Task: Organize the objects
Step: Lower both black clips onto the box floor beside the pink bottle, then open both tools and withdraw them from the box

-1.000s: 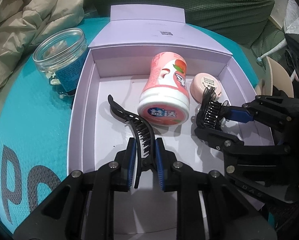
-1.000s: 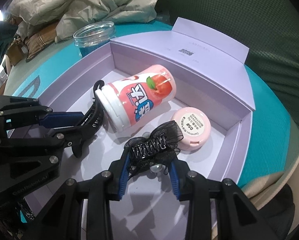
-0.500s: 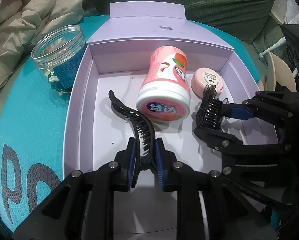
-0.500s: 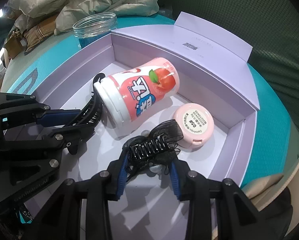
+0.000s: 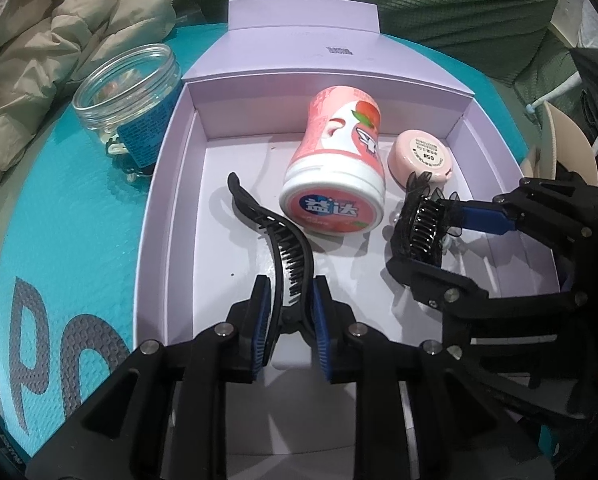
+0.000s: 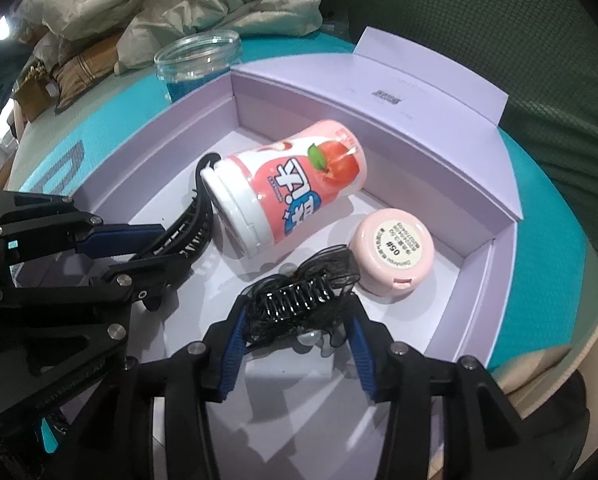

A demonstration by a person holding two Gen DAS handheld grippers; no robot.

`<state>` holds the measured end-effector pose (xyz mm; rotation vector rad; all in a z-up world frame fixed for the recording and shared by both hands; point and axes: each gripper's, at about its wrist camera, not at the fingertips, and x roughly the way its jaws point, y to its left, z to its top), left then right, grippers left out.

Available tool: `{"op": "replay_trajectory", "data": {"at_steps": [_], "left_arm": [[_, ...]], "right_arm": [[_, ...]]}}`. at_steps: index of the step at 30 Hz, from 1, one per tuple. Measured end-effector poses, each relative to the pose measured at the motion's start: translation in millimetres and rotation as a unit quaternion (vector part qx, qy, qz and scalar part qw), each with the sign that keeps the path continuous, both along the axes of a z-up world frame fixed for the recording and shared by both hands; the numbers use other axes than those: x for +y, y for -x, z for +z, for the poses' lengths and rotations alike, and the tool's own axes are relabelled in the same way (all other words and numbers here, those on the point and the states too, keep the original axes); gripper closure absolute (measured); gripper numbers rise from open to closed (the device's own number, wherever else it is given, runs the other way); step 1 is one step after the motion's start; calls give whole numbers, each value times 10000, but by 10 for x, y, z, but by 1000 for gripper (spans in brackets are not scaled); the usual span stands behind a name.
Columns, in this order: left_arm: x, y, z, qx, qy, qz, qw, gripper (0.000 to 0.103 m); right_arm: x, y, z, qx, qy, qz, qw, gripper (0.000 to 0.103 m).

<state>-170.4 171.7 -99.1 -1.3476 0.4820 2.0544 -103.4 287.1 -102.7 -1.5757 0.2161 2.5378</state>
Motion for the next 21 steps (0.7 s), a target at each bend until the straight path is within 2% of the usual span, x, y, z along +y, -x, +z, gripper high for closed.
{"op": "replay_trajectory", "data": {"at_steps": [4,6,8,10,21], "left_arm": [[-16,-23,61,60,37,22,10000,80],[-33,-28,100,139,72,82,9998,73],[-74,-23,157,247,74,214,9994,57],[-115,-8,233,259,-92,294,9992,52],[-182,-132,555,466,-227,353,9980,51]], "right_arm": [[-11,-26,55,74,27,-67,9999,51],[-6,-49,90,89,-42,-166,9998,48],[18,-78,118,105,-54,-239,9996,48],[47,-118,154,143,-49,-327,9994,48],[53,-287,489,510,-224,-555,9969,48]]}}
